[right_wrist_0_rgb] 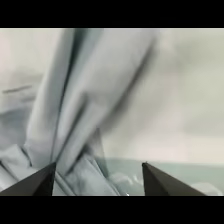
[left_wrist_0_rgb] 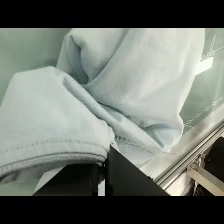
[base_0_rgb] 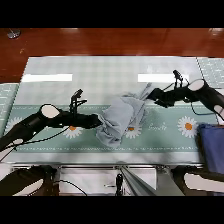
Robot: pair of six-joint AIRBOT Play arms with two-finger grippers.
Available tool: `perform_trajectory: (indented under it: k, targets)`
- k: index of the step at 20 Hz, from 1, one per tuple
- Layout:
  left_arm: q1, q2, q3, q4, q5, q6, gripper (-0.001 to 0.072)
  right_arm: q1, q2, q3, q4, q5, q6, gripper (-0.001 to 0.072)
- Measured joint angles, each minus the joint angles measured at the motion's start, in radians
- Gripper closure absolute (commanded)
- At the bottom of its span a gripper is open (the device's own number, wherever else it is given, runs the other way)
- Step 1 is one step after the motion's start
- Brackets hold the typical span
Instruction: Fold the shirts.
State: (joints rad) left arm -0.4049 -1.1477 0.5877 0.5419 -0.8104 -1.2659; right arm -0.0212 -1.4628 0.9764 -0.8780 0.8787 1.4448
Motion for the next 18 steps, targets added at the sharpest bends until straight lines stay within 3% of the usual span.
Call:
perform_trajectory:
  k: [4,6,11,12,18]
  targets:
    - [0.0,0.0,0.002,0.0,-0.002,0.001,0.0686,0.003,-0.123,0.131,0.018,0.014,0.029,0.0093]
    - [0.0,0.0,0.002,0.0,-0.004,0.002,0.0686,0.005,-0.171,0.172,0.041,0.02,0.037,0.0151]
    - [0.0,0.0,0.002,0.0,-0.005,0.001,0.0686,0.005,-0.243,0.215,0.098,0.033,0.035,0.0652]
    - [0.0,0.0,0.002,0.0,-0.005,0.001,0.0686,0.005,-0.249,0.219,0.109,0.035,0.026,0.0688]
    - [0.06,0.027,0.083,0.0,-0.031,0.013,0.0686,0.006,-0.249,0.337,0.126,0.109,-0.042,0.0689]
